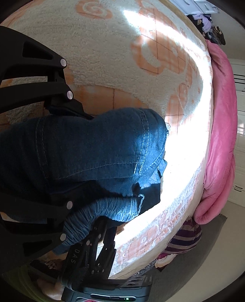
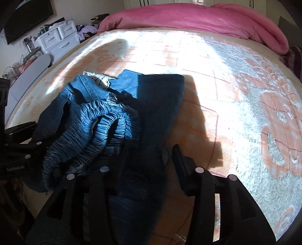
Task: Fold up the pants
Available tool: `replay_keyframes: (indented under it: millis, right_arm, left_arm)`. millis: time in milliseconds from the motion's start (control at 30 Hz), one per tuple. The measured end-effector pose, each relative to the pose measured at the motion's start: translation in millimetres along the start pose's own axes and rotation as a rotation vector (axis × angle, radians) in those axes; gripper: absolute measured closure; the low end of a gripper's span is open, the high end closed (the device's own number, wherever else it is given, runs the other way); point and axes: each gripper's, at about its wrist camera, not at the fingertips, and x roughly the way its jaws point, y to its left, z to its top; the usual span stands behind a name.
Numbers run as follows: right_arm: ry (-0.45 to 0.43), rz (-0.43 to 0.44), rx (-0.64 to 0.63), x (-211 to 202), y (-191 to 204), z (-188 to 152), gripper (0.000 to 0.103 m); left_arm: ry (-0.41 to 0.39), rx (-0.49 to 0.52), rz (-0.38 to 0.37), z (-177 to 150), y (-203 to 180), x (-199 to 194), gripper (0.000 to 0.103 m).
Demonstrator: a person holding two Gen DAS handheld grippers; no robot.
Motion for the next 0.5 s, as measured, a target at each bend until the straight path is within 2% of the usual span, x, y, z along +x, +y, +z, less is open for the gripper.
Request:
replay_keyframes:
  millis: [133,167,233,400,500]
  right_arm:
    - [0.005,-0.019,0.010,-1,1,-1,0.057]
    - [0.003,-0.023,0.016,-3,-1,-1,0.053]
    - [-0.007,-0.023,0.026,-8,-3,-3,0.045]
    - [-0.062,-0.027,0.027,-34,-6,-11,0.030]
    - [-0.113,-0.012,0.041,-55,-6,-16,0.019]
  left_arm:
    - [0.001,0.000,0.004,0,-1,-1,0.046]
    - [0.001,0.002,0.007,0,-2,-2,0.046]
    - [-0.001,0.002,0.016,0,-2,-6,0.038]
    - [-0.023,0.009,0.029,-1,-5,-23,0.027]
    - [-0.064,0.021,0.039,-2,-11,-44,0.025]
